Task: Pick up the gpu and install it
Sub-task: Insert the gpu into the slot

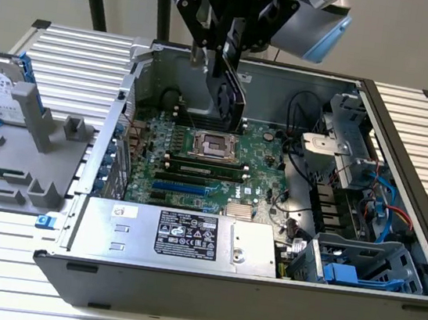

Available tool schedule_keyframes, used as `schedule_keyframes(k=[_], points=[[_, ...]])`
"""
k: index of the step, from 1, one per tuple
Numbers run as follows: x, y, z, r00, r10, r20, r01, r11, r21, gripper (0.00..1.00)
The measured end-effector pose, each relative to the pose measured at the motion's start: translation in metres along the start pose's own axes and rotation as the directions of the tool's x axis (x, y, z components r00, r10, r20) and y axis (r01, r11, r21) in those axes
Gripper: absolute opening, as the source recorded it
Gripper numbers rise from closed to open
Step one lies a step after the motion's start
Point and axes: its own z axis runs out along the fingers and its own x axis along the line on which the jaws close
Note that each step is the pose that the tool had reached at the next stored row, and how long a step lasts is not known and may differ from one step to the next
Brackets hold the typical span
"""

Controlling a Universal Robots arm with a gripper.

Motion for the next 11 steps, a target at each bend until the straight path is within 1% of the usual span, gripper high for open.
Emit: schedule_keyframes(k=[6, 11], points=[[0.0, 0.0, -0.0001, 0.9995, -0.031, -0.0015, 0.031, 0.9995, -0.0003, 0.0], [0.0, 0.0, -0.0002, 0.9982, -0.06, -0.0028, 0.06, 0.9982, -0.0007, 0.0]])
